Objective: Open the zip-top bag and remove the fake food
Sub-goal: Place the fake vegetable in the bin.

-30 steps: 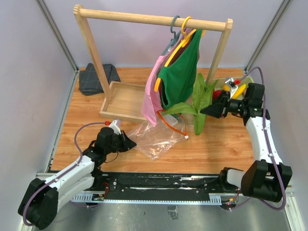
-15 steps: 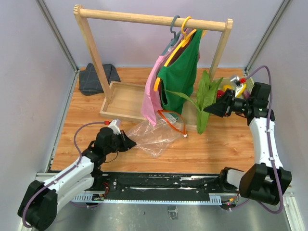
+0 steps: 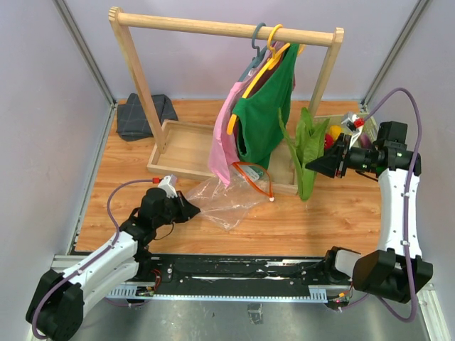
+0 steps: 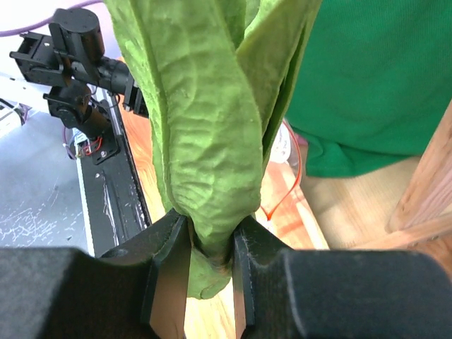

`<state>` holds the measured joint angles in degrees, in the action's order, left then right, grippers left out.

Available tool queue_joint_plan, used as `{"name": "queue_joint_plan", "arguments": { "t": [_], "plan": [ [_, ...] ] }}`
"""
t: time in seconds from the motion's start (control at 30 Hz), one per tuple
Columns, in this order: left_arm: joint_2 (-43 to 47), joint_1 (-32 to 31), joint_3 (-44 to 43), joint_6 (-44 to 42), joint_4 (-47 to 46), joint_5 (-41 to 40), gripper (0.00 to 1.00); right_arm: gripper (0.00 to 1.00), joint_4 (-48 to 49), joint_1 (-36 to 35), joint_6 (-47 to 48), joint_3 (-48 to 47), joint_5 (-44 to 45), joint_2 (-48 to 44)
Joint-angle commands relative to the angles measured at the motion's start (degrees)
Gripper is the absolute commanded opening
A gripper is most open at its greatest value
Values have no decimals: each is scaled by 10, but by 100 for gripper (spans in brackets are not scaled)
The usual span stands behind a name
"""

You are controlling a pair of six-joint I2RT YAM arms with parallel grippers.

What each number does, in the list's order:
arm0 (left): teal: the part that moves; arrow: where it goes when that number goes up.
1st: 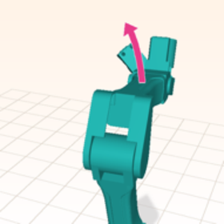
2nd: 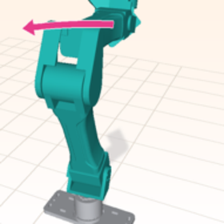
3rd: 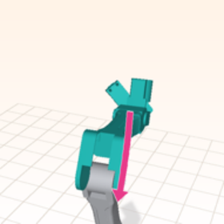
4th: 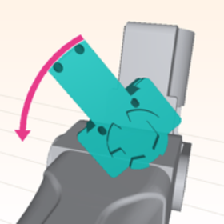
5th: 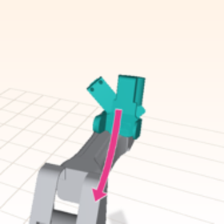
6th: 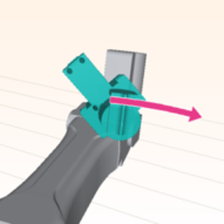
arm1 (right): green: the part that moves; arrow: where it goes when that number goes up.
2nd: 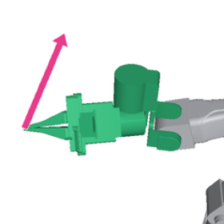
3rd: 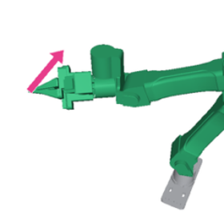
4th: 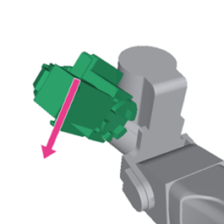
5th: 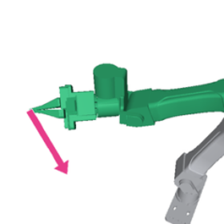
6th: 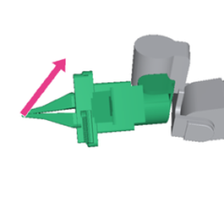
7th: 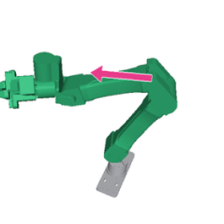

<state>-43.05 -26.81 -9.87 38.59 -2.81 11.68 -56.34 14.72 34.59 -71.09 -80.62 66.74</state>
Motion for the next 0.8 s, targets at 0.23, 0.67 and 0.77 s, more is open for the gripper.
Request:
{"name": "queue_joint_plan", "arguments": {
  "t": [0.23,0.67,0.77],
  "plan": [
    [2,4,-21,-21,-7,-11,0,4,-105,50,75,-18,64,-27],
    [22,4,-20,-19,2,-25,0,5,-134,128,98,-75,192,-32],
    [23,4,-18,-19,1,-25,0,4,-111,154,77,-87,220,-24]
  ]
}}
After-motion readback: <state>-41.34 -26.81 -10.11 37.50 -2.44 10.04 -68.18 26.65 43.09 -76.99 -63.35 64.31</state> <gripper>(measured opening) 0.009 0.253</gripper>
